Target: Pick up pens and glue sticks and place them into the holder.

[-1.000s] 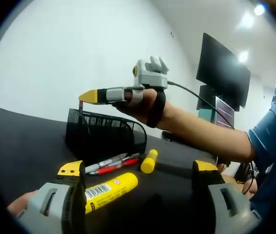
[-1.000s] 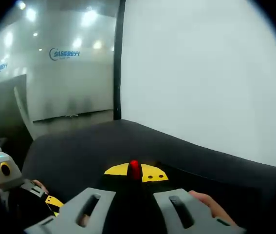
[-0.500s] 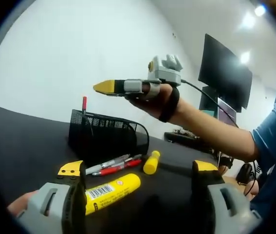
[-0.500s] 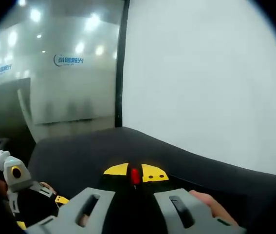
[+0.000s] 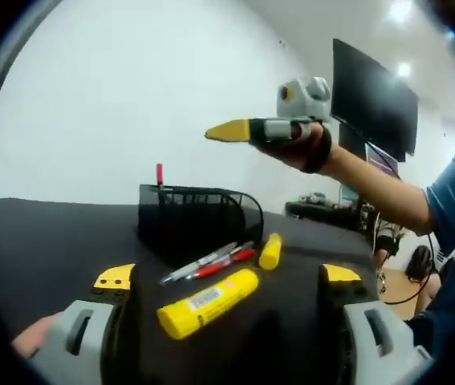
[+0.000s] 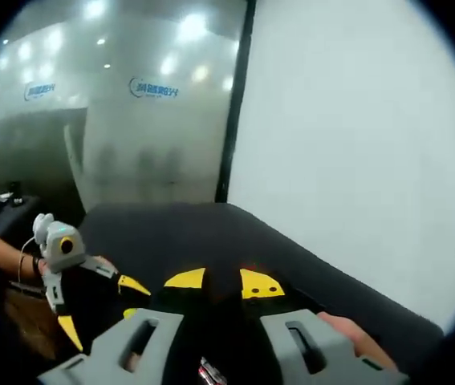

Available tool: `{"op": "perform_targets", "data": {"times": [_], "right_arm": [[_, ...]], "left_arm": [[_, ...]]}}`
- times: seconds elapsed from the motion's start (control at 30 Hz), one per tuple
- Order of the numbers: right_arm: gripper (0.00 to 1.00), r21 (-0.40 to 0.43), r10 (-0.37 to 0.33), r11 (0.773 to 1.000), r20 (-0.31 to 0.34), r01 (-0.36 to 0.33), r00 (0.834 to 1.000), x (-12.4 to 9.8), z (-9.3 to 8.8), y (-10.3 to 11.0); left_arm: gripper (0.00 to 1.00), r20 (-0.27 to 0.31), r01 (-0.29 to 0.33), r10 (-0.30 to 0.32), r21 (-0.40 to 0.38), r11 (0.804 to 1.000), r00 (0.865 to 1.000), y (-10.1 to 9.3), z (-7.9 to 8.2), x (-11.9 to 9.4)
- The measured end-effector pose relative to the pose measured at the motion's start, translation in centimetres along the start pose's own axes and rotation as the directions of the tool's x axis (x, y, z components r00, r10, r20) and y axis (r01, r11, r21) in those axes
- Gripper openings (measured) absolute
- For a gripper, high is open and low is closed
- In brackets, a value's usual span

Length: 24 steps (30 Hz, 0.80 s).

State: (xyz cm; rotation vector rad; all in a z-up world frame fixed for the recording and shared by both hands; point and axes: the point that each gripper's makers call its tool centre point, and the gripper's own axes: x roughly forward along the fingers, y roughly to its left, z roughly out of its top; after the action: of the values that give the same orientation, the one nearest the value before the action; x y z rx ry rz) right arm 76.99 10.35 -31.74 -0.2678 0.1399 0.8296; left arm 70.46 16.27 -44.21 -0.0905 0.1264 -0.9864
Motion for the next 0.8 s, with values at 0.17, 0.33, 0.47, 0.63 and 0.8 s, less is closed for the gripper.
{"op": "perform_targets", "data": {"times": [0.17,0.33,0.47,0.63,0.8], "right_arm": [[0.12,-0.076,0.051,0.996,-0.04,-0.054,0.998,0.3,-0.9,1.8],[0.12,-0.131,0.171,0.975,-0.078,-0.18,0.982,1.2,-0.9,4.5],[0.14,-0.206,0.234,0.941,-0.18,-0.27,0.955,2.3,-1.7,6.2],[0.14,-0.292,0.26,0.869,-0.417,-0.399,0.871,4.0,-4.1,7.8],[0.15,-0.353,0.196,0.805,-0.6,-0.476,0.775,5.3,-7.3,7.8]], "left_arm": [[0.89,0.005,-0.026,0.026,-0.013,1.0,1.0,1.1,0.0,-0.8],[0.89,0.003,-0.032,0.032,-0.025,0.999,0.999,1.2,-0.3,-0.7],[0.88,0.006,-0.041,0.041,-0.025,0.999,0.999,1.3,-0.4,-0.8],[0.87,0.0,-0.05,0.05,-0.021,0.999,0.999,1.4,-0.6,-0.9],[0.87,0.002,-0.052,0.052,-0.032,0.998,0.999,1.5,-0.5,-0.9]]}}
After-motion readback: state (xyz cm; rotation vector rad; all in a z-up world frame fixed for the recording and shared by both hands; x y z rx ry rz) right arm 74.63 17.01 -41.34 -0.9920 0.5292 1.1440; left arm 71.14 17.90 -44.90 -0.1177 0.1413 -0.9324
